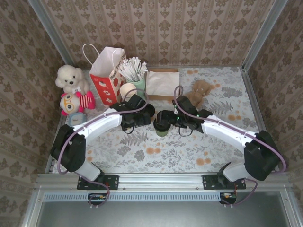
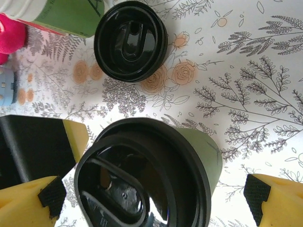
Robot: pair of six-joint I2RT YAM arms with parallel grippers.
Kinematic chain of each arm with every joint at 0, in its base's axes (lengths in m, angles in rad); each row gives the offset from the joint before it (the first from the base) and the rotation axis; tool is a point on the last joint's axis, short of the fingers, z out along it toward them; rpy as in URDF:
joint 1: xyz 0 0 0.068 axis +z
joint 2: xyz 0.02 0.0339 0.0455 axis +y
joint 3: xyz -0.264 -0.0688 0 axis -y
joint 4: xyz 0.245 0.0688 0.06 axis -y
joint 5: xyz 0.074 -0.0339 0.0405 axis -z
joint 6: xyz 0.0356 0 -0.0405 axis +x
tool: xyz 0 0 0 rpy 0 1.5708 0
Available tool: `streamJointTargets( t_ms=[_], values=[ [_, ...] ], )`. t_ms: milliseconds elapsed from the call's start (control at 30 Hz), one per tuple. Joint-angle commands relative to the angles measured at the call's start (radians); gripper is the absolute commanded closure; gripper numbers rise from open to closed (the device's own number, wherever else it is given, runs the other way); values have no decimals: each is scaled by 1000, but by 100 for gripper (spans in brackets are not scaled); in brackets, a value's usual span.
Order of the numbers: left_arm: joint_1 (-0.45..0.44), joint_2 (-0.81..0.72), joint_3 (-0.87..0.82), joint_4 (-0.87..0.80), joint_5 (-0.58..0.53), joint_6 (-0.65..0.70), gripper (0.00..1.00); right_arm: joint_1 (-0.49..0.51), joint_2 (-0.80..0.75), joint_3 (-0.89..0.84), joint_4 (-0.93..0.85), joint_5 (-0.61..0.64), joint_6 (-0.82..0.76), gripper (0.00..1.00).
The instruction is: Pack the takeout coffee
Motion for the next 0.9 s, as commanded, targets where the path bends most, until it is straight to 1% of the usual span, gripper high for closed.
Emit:
streamJointTargets(
  t_ms=[0,200,500,767,833,867],
  values=[
    [-12,20,18,4,-23,-7,0,14,40,56,-90,16,-10,0],
    [-23,44,27,8,-15,-9,0,38,91,109,-150,39,-26,0],
    [-30,54,40,7,-6,-1,0,48,129,142,-127,-24,-35,0],
    [-30,46,35,5,-9,-6,0,51,149,140,-176,34,-40,0],
    [-30,37,31,1,-20,-7,0,51,148,139,-178,31,-52,3],
    [-29,29,29,0,-27,-7,0,49,149,143,-184,32,-58,6]
  ],
)
